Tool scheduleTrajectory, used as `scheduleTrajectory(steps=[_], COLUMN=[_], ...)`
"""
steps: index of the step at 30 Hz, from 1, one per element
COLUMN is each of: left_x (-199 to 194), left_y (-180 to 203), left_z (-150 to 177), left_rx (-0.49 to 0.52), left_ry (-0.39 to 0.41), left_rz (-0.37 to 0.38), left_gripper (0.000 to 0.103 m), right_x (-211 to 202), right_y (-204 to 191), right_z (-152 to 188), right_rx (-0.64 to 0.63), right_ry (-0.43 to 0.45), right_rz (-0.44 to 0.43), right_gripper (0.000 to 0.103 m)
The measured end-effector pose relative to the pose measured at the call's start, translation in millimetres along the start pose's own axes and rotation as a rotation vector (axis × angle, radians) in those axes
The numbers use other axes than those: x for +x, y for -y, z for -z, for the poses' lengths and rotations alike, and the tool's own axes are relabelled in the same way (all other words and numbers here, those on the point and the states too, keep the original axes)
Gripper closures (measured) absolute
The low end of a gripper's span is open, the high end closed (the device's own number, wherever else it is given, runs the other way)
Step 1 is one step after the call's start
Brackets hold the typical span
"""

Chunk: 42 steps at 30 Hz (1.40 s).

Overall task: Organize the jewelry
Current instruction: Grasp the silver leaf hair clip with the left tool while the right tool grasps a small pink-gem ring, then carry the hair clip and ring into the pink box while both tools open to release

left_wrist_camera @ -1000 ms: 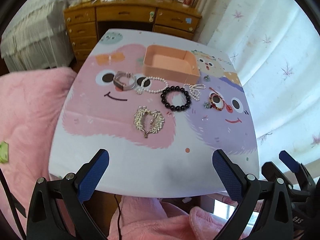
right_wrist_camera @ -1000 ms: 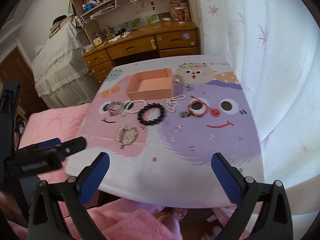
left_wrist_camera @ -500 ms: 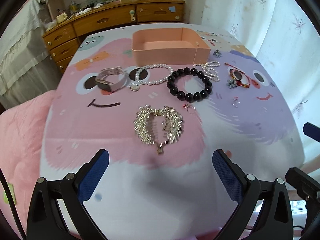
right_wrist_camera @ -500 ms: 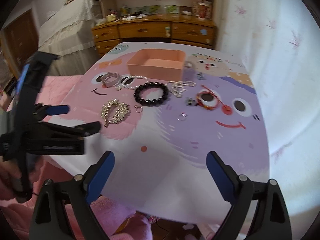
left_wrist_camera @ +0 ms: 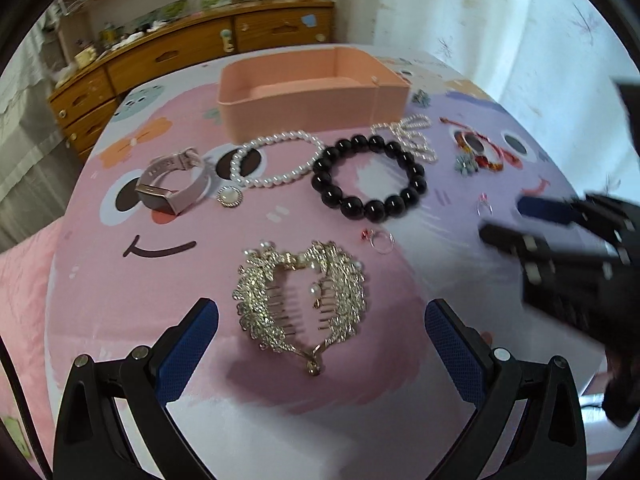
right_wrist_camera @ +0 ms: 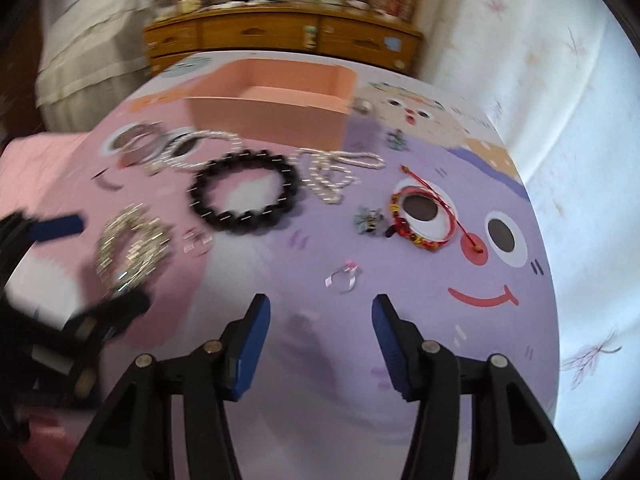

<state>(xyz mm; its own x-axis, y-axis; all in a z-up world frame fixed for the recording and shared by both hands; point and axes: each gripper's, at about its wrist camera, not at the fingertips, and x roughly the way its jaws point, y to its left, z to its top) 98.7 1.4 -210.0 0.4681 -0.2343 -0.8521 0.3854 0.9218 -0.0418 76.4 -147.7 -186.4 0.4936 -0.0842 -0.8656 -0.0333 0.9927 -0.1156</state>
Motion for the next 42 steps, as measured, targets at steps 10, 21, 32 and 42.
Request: scheduleTrajectory(steps=[10, 21, 32, 42], left_x=[20.1, 17.8, -42.2, -73.6], left_y=[-4.1, -7.3, -23.0, -38.7], left_z=[-7.3, -11.9, -63.5, -141.8], left_rx=[-0.058, -0.065, -0.091, -0.050], left_ry=[-0.057, -0.071, 0.002, 0.123], left_rz=[-0.011, -0.074, -0.085, -0.101], left_gripper=[0.013, 0.030, 0.030, 0.030], right_x=[23.2, 27.3, -2.9, -18.5], right_y=[11.6, 23.1, 10.2, 10.7], right_z=[-15.5, -25.8, -79.2, -154.7], right_rx=[0.063, 0.088, 0.080, 0.105], right_ry=[-0.027, -0.067, 0.036, 0.169], right_rz=[-0.053, -0.177, -0.310, -0.358], right_gripper=[0.082, 0.088, 0.088, 0.088])
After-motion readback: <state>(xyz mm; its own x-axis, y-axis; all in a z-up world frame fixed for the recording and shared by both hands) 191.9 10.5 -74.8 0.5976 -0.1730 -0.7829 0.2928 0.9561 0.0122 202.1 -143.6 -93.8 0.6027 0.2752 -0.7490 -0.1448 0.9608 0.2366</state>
